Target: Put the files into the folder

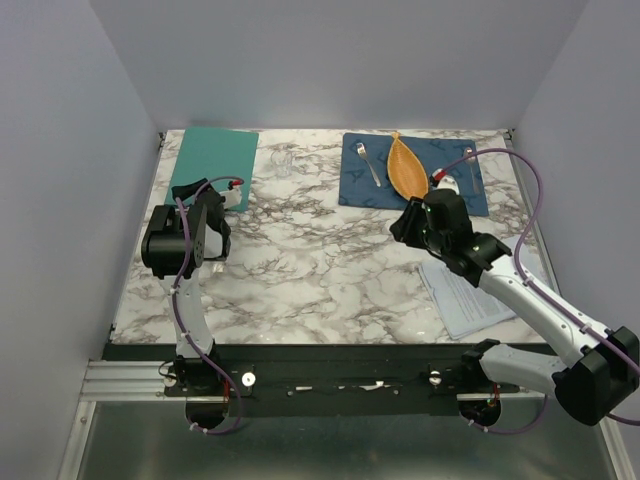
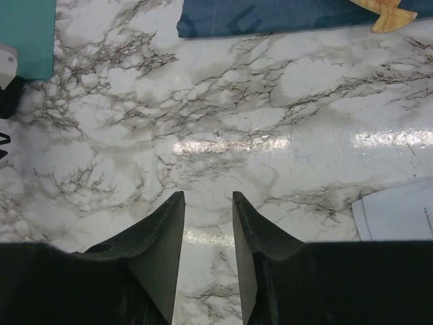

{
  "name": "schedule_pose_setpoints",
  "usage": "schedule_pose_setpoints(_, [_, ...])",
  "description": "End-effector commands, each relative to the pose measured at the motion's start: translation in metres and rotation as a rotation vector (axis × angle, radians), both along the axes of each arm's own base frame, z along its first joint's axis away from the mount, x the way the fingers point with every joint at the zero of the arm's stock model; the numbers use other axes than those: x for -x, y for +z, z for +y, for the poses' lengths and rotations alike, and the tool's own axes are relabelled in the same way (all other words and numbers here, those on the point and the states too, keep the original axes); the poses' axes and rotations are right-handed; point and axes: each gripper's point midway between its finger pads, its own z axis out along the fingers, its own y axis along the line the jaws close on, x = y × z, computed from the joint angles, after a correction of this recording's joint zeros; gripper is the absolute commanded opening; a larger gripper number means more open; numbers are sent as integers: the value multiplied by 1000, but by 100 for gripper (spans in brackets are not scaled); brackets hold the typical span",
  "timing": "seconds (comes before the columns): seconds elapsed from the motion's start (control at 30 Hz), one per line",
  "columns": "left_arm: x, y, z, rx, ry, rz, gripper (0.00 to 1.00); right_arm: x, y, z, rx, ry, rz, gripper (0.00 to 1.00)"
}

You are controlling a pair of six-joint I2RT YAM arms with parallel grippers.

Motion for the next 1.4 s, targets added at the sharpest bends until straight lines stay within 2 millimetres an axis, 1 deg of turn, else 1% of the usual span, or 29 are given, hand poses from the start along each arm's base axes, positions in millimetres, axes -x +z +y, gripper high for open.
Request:
schedule_pose_setpoints(0.0, [-7,7,3,78,28,-74,89,-1,6,-7,18,-50,-31,42])
schedule_pose_setpoints(0.27, [-12,22,5,137,77,-162,89,-2,10,-6,26,-57,-52,40])
schedule_pose_setpoints(0.4, [-14,33,7,145,90,-202,88,-2,10,-5,31,-55,-56,39])
schedule_pose_setpoints(0.5, [-18,44,8,150,96,-237,87,-3,11,-3,34,-51,-64,39])
schedule_pose_setpoints(0.6, [-21,53,8,155,96,-263,83,-3,11,-1,41,-47,-65,38])
schedule_pose_setpoints(0.7, [-24,57,6,165,89,-277,72,-4,11,0,49,-48,-69,37])
schedule_pose_setpoints(0.73, [-26,59,6,166,89,-279,63,-5,11,1,50,-47,-71,37])
schedule_pose_setpoints(0.77, [-27,56,5,169,90,-271,58,-5,11,0,54,-50,-74,37])
schedule_pose_setpoints(0.83, [-30,59,4,174,91,-278,49,-5,11,1,59,-48,-79,35])
schedule_pose_setpoints(0.87, [-30,58,5,179,94,-274,40,-5,12,1,63,-47,-81,35])
schedule_pose_setpoints(0.97, [-33,60,2,187,92,-275,28,-6,11,3,71,-45,-84,33])
schedule_pose_setpoints(1.13, [-37,61,1,193,101,-279,17,-5,7,6,76,-37,-77,28])
schedule_pose_setpoints(1.27, [-37,62,2,215,115,-282,0,-5,4,10,72,-29,-73,23])
schedule_pose_setpoints(1.37, [-33,64,1,262,128,-283,0,-5,1,17,68,-14,-68,21])
